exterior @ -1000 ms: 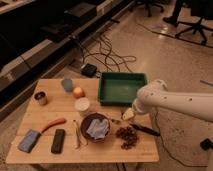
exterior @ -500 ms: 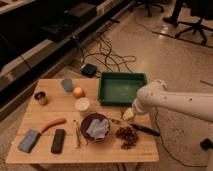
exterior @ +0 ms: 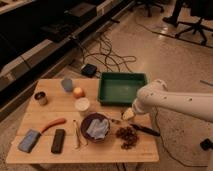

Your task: Place apple in tray

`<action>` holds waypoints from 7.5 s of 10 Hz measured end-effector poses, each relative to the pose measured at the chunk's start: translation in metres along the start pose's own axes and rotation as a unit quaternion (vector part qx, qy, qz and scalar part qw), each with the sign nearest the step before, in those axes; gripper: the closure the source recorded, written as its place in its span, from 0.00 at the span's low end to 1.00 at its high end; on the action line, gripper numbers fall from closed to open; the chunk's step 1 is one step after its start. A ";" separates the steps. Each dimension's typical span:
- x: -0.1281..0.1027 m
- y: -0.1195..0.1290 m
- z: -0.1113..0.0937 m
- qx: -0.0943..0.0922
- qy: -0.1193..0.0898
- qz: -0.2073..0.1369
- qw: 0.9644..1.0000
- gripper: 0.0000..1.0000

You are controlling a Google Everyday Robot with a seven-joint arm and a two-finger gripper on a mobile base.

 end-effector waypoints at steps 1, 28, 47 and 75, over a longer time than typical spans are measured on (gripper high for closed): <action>-0.007 0.001 -0.008 0.008 -0.007 -0.003 1.000 0.20; -0.268 0.141 -0.027 -0.200 -0.022 -0.194 0.960 0.20; -0.265 0.270 0.098 -0.155 -0.048 -0.271 0.949 0.20; -0.207 0.048 -0.010 -0.076 -0.019 -0.197 0.977 1.00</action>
